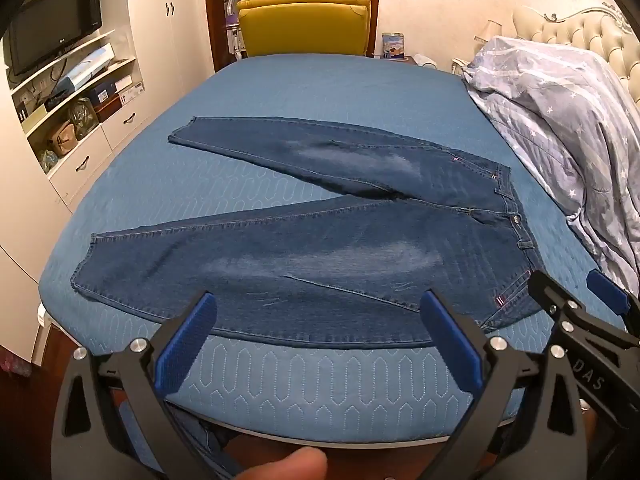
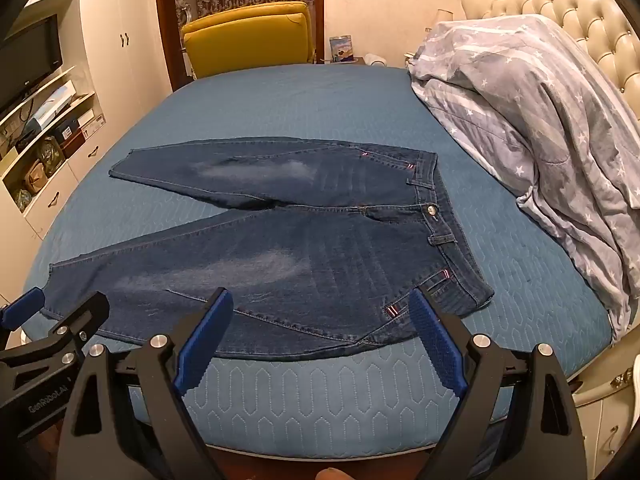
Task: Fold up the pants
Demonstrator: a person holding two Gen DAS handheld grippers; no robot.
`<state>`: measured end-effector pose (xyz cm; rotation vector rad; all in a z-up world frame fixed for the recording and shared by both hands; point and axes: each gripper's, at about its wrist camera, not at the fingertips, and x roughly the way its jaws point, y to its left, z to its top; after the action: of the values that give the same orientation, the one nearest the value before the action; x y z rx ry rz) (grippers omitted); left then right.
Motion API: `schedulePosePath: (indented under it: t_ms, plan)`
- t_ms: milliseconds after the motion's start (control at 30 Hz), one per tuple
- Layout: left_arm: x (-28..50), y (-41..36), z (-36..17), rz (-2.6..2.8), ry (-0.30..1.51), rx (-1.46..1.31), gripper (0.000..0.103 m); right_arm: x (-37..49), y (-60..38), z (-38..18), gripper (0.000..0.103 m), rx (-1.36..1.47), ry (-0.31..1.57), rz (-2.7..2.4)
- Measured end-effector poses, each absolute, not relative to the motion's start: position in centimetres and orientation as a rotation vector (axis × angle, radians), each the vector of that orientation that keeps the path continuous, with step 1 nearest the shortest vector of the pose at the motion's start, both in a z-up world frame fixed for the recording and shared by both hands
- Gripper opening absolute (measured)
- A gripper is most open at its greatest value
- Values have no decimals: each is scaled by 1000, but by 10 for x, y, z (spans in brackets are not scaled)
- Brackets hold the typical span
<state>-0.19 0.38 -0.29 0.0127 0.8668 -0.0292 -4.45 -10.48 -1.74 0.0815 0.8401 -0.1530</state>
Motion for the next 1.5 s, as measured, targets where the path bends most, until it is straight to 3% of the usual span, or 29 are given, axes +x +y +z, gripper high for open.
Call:
schedulePosePath:
  t_ms: [1500]
  plan:
    - [3,9,6,-43,871,-9,102,-44,-97,-11,86,71,834,-152]
